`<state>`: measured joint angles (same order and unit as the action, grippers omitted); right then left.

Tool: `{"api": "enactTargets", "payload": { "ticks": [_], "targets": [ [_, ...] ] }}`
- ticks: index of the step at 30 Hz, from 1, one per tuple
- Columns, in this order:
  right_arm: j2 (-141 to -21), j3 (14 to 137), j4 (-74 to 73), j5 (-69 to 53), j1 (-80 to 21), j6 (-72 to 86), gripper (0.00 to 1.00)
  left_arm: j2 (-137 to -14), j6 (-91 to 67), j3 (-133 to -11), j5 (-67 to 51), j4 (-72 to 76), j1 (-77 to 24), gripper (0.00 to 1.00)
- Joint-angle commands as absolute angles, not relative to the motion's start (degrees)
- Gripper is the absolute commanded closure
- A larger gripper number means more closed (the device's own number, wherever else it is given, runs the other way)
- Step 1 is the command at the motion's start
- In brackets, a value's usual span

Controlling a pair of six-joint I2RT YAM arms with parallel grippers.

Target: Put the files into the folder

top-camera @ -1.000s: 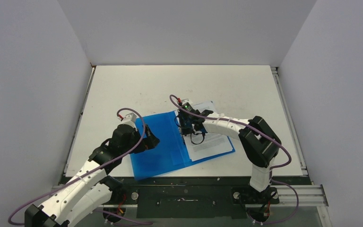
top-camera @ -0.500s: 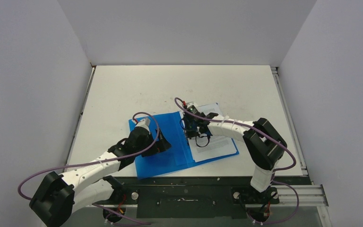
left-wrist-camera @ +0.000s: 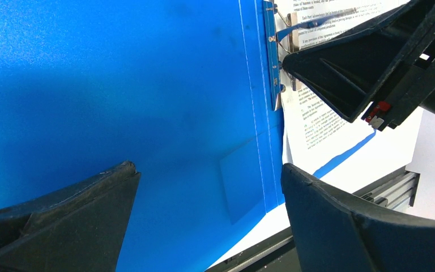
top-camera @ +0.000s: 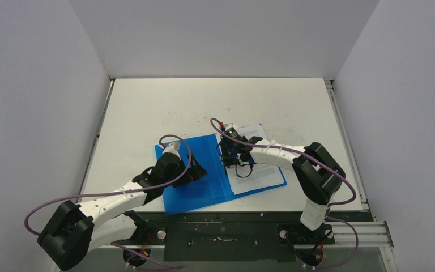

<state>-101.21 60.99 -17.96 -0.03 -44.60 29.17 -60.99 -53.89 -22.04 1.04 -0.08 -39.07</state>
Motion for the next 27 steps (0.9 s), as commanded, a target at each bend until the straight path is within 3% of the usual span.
{"api": "enactTargets", "payload": {
  "ticks": [1, 27],
  "targets": [
    [-97.7, 60.5, -16.3, 0.4, -44.5, 29.4, 0.76, -61.5, -54.7, -21.8, 1.8, 3.7, -39.5, 0.03],
    [-86.6, 62.6, -22.6, 2.3, -46.3, 30.2, 0.71, -63.3, -54.9, -21.5, 3.0, 5.2, -40.5, 0.03]
  ]
}}
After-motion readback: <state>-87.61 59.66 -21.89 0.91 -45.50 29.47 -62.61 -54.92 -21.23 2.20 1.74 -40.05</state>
